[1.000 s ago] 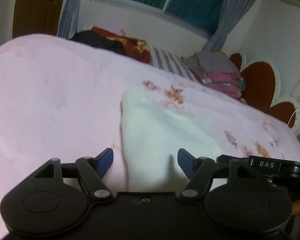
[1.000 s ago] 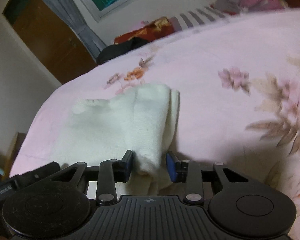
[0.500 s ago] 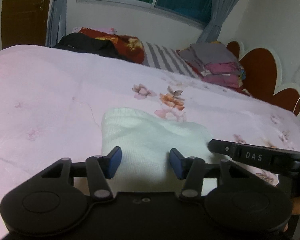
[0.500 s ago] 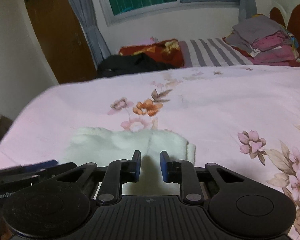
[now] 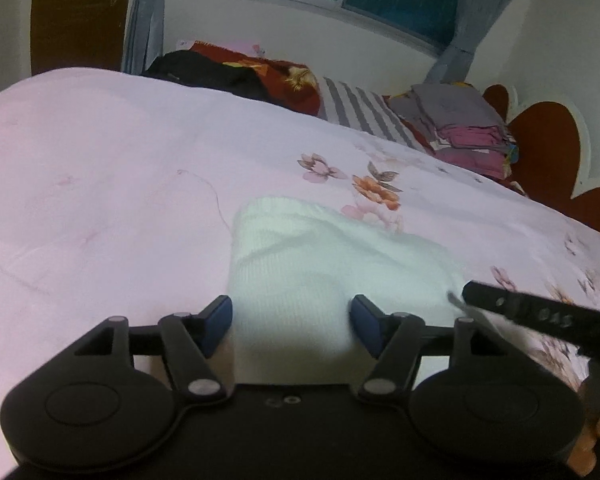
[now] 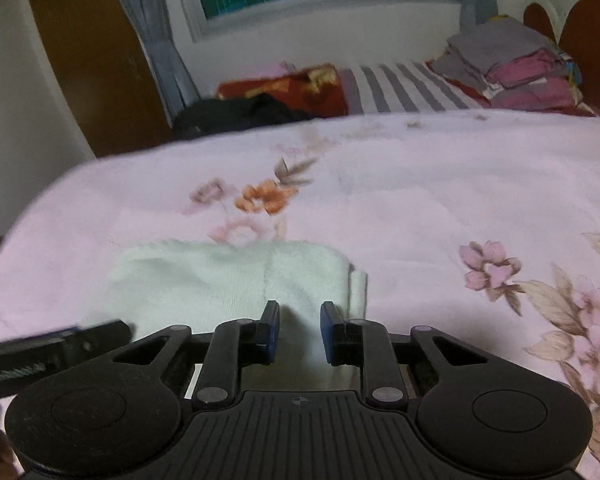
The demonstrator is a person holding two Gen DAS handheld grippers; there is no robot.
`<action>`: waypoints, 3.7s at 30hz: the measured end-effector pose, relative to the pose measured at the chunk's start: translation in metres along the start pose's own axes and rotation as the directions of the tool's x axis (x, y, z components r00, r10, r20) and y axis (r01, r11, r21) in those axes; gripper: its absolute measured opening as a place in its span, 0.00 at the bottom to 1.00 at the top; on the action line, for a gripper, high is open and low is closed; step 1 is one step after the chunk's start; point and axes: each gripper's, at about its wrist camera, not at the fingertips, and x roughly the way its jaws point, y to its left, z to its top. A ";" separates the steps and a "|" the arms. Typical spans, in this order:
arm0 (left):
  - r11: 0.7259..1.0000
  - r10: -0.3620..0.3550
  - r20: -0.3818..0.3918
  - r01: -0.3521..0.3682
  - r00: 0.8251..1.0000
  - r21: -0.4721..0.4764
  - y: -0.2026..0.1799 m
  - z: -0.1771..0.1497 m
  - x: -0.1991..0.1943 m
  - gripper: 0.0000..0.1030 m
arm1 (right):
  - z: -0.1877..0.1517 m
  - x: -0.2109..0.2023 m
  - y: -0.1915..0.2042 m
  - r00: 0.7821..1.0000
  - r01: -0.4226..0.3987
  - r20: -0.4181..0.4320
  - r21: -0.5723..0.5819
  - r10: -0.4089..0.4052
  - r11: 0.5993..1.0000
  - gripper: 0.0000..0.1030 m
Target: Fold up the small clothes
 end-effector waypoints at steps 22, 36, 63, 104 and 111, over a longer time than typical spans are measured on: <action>0.998 -0.034 -0.086 0.038 0.996 0.053 -0.013 -0.104 -0.071 0.58 | -0.121 -0.105 0.017 0.989 -0.087 -0.123 -0.061 0.079 0.994 0.21; 0.992 -0.068 -0.107 0.079 0.992 0.099 -0.023 -0.117 -0.073 0.61 | -0.134 -0.103 0.003 0.992 -0.012 -0.122 -0.080 0.003 0.997 0.03; 0.998 0.041 -0.003 -0.041 0.999 0.053 -0.042 -0.080 -0.153 1.00 | -0.117 -0.163 0.017 0.998 0.027 -0.056 -0.031 -0.029 0.999 0.64; 0.958 0.283 0.184 -0.287 0.941 -0.003 -0.156 -0.211 -0.425 1.00 | -0.204 -0.494 0.049 0.955 -0.002 0.294 -0.161 0.050 0.987 1.00; 0.957 0.284 0.183 -0.289 0.941 0.001 -0.155 -0.210 -0.425 1.00 | -0.205 -0.490 0.049 0.957 -0.005 0.286 -0.158 0.051 0.987 1.00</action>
